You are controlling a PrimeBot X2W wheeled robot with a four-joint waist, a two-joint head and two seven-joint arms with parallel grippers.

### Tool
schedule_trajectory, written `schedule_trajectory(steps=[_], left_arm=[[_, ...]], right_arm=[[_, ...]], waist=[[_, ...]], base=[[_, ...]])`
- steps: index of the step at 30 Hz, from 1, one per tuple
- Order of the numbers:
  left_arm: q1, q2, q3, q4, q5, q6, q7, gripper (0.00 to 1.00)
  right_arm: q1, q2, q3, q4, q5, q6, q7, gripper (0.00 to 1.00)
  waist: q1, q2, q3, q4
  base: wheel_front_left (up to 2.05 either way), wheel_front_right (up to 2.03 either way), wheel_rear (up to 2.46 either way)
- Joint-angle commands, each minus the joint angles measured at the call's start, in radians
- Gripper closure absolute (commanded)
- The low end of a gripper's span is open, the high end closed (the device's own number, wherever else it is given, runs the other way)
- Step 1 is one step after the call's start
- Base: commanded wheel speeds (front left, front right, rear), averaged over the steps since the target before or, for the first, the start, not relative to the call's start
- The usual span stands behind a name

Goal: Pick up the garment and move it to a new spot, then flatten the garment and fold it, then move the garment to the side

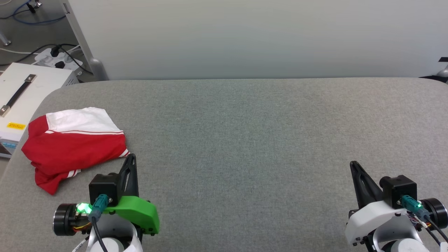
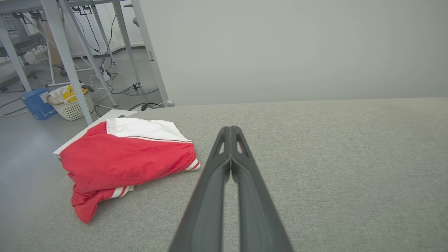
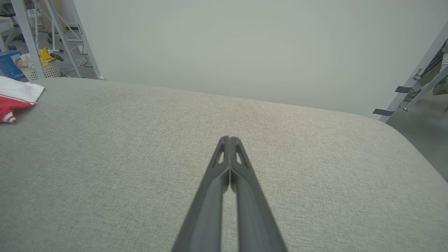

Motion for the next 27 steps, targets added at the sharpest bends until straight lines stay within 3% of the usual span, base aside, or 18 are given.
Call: schedule_trajectory(steps=[1,18,19,27], left_arm=[[0.016,-0.005,0.000,-0.002,0.009,-0.003,-0.001,1.00],[0.016,-0.005,0.000,-0.002,0.009,-0.003,-0.001,1.00],[0.000,0.000,0.001,0.000,0.000,0.000,0.000,0.00],[0.000,0.000,-0.003,-0.001,-0.008,0.010,-0.013,0.00]], right_arm=[[-0.016,-0.001,0.000,-0.004,-0.010,-0.001,0.003,1.00],[-0.016,-0.001,0.000,-0.004,-0.010,-0.001,0.003,1.00],[0.001,0.000,0.000,0.000,0.001,0.000,0.000,0.00],[0.002,0.000,-0.006,-0.002,0.010,0.000,-0.012,0.00]], waist=[[0.0000,0.0000,0.000,0.000],[0.0000,0.0000,0.000,0.000],[0.0000,0.0000,0.000,0.000],[0.0000,0.0000,0.001,0.000]], base=[[0.00,0.00,0.00],[0.00,0.00,0.00],[0.00,0.00,0.00],[0.00,0.00,0.00]])
